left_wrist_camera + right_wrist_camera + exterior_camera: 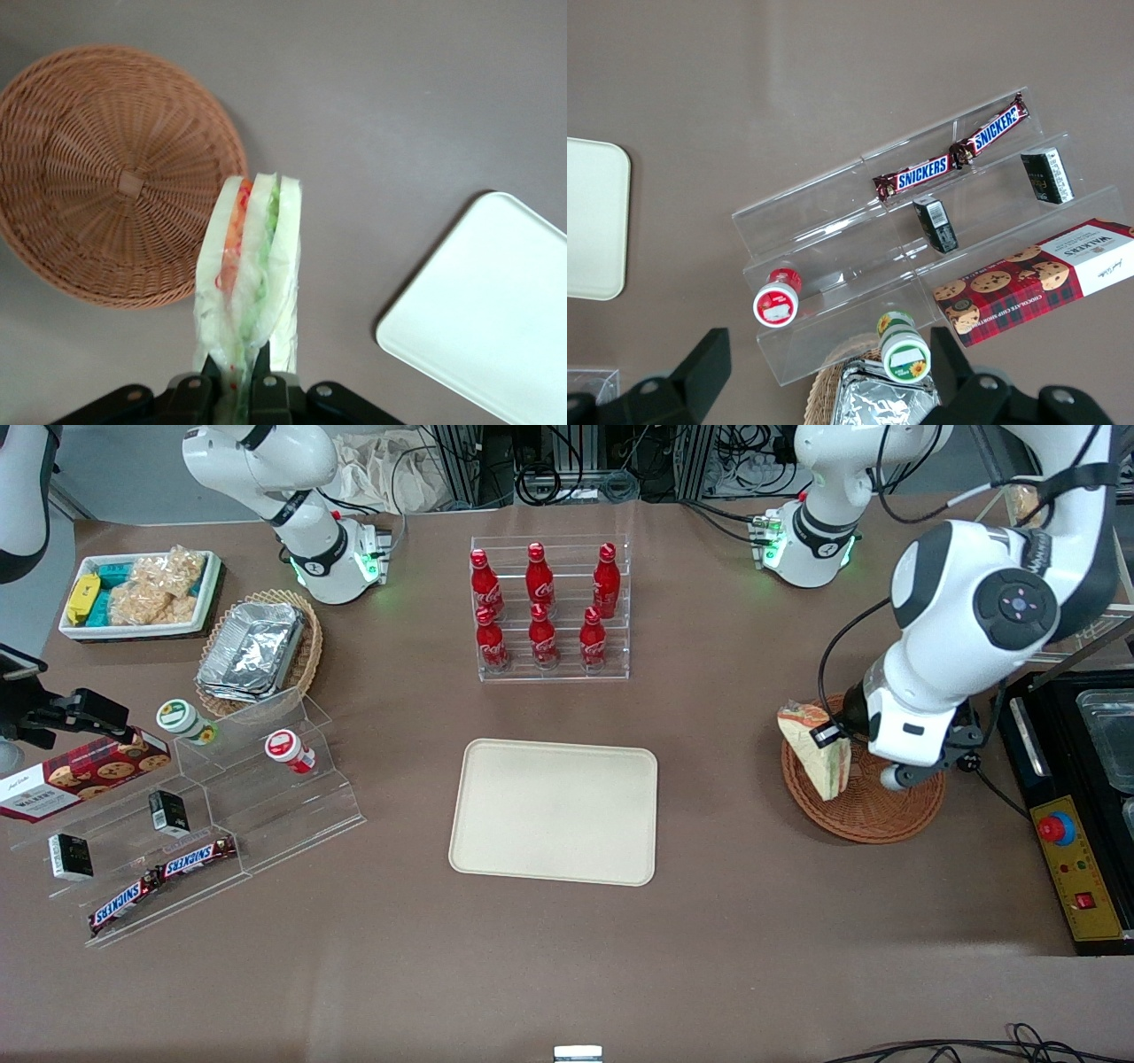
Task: Place sandwich from basket to tray
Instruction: 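Carry the held sandwich over the cream tray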
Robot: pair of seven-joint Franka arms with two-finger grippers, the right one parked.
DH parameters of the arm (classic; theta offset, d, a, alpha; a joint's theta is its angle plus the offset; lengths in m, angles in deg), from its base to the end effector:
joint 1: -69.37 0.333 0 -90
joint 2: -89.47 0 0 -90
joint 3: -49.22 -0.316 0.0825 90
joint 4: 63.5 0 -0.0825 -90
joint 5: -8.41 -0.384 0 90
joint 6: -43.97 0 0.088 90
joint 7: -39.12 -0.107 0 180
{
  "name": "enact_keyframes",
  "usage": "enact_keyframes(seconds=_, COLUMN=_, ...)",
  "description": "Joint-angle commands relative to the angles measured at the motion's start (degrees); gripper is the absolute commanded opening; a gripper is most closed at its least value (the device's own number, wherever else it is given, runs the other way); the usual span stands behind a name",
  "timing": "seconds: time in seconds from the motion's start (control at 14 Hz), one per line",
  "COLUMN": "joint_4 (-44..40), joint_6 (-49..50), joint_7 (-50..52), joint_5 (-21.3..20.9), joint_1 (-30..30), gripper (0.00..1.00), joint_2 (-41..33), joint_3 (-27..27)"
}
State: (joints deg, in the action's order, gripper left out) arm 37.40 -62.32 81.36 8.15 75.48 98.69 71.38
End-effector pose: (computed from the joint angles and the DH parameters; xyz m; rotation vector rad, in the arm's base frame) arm 0.5798 -0.1549 0.4712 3.0354 0.7084 -0.1176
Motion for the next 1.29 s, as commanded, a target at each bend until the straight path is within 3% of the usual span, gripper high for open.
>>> enact_keyframes(seconds=0.0, joint_4=-7.99, joint_6=3.29, joint_7=-0.32, joint_5=-6.56, joint_1=0.04, gripper=0.00, joint_2=7.91, joint_3=6.38)
enact_keyframes(seconds=0.36, joint_4=-11.50, joint_6=0.57, joint_7=0.30, joint_5=-15.44, joint_1=-0.13, gripper=0.00, joint_2=19.05, joint_3=16.94)
enact_keyframes(seconds=0.57, joint_4=-14.23, joint_6=-1.80, joint_7=2.30, joint_5=-21.34, joint_1=-7.84, gripper=0.00, joint_2=22.85, joint_3=16.52)
enact_keyframes(seconds=0.79, joint_4=-14.50, joint_6=-5.50, joint_7=10.13, joint_5=-25.64, joint_1=-10.76, gripper=0.00, joint_2=25.76, joint_3=16.43)
enact_keyframes(seconds=1.0, joint_4=-14.50, joint_6=-6.38, joint_7=11.10, joint_5=-25.85, joint_1=-10.95, gripper=0.00, joint_2=26.72, joint_3=16.60)
enact_keyframes(seconds=1.21, joint_4=-13.98, joint_6=-13.57, joint_7=13.91, joint_5=-24.87, joint_1=-10.95, gripper=0.00, joint_2=27.78, joint_3=16.51)
